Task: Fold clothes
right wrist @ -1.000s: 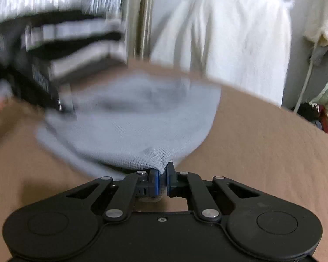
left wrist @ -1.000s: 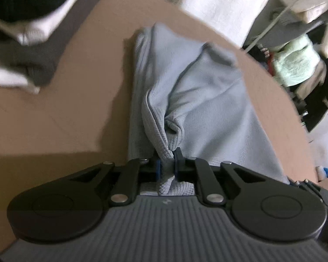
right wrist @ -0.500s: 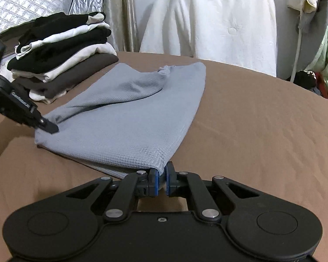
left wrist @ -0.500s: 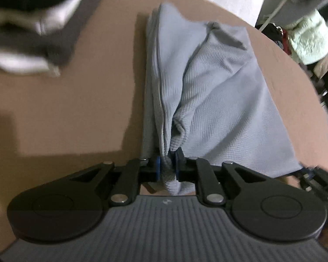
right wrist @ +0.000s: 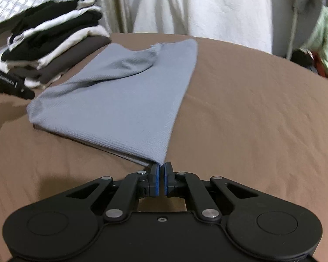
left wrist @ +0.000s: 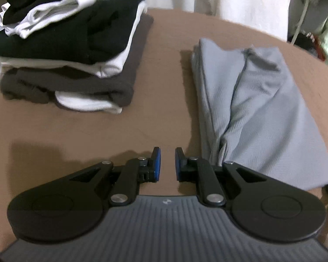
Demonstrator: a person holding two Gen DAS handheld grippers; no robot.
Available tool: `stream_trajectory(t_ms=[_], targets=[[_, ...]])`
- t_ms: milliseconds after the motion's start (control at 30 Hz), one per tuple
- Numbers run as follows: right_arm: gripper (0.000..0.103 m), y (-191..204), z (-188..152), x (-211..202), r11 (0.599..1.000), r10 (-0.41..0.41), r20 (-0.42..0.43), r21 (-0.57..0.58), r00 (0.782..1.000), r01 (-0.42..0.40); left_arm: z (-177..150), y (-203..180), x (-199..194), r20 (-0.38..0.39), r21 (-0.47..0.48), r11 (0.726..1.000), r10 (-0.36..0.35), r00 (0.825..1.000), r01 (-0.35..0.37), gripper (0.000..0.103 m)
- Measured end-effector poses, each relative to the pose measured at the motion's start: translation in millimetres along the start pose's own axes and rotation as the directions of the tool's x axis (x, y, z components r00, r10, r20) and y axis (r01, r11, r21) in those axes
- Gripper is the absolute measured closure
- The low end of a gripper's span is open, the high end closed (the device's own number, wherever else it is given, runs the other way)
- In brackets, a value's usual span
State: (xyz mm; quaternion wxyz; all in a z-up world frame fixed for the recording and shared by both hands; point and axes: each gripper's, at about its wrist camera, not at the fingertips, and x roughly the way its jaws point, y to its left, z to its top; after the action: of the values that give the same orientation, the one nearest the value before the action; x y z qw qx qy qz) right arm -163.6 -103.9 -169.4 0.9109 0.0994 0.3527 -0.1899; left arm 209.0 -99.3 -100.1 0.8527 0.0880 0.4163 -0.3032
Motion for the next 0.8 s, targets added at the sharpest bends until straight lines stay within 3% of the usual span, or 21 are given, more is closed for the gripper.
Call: stream_trajectory(t_ms=[67, 100, 167, 267, 367, 433, 533, 633, 667, 733, 767, 800], targets=[[0.091, 3, 0, -21, 0.999, 0.017, 0.074, -0.039, 0.997, -0.014, 3, -1, -9, 0.03, -0.009, 0.998, -0.069, 0.997, 0.07, 0.09], [0.083, 5, 1, -30, 0.997, 0.035, 0.104, -0.073, 0.994, -0.028, 4, -3, -13, 0.045, -0.011, 0.993, -0.116, 0.992, 0.116, 0.088], [0.077, 5, 10, -36, 0.994, 0.072, 0.12, -0.094, 0.99, -0.061, 4, -10, -14, 0.053, -0.001, 0.981, -0.194, 0.98, 0.195, 0.088], [0.077, 5, 23, -35, 0.987, 0.128, 0.129, -0.117, 0.983, -0.113, -1, -27, -5, 0.015, 0.033, 0.963, -0.269, 0.963, 0.268, 0.088], [0.077, 9, 36, -12, 0.978, 0.176, 0.097, -0.13, 0.98, -0.163, -11, -38, 23, -0.109, 0.053, 0.984, -0.161, 0.981, 0.168, 0.088], [0.075, 15, 39, 9, 0.971, 0.197, 0.055, -0.148, 0.979, -0.187, -19, -34, 38, -0.159, 0.053, 0.992, -0.107, 0.982, 0.116, 0.089], [0.075, 22, 33, 32, 0.974, 0.157, -0.006, -0.165, 0.988, -0.156, -16, -34, 26, -0.133, 0.106, 0.993, -0.043, 0.99, 0.057, 0.085], [0.071, 24, 15, 29, 0.973, 0.13, -0.008, -0.19, 0.991, -0.129, -11, -40, 3, -0.029, 0.221, 0.975, 0.038, 0.999, -0.03, 0.085], [0.067, 24, 9, 26, 0.972, 0.134, -0.018, -0.194, 0.991, -0.135, -8, -40, -3, -0.001, 0.227, 0.974, 0.02, 1.0, -0.02, 0.085], [0.065, 19, 4, 21, 0.967, 0.148, -0.033, -0.203, 0.988, -0.151, 4, -44, -17, 0.053, 0.223, 0.972, -0.087, 0.995, 0.073, 0.083], [0.065, 16, 2, 19, 0.965, 0.155, -0.04, -0.208, 0.987, -0.16, 11, -49, -22, 0.076, 0.229, 0.965, -0.145, 0.987, 0.124, 0.078], [0.065, 14, 5, 17, 0.962, 0.165, -0.051, -0.211, 0.985, -0.172, 20, -59, -24, 0.091, 0.254, 0.954, -0.184, 0.979, 0.156, 0.066]])
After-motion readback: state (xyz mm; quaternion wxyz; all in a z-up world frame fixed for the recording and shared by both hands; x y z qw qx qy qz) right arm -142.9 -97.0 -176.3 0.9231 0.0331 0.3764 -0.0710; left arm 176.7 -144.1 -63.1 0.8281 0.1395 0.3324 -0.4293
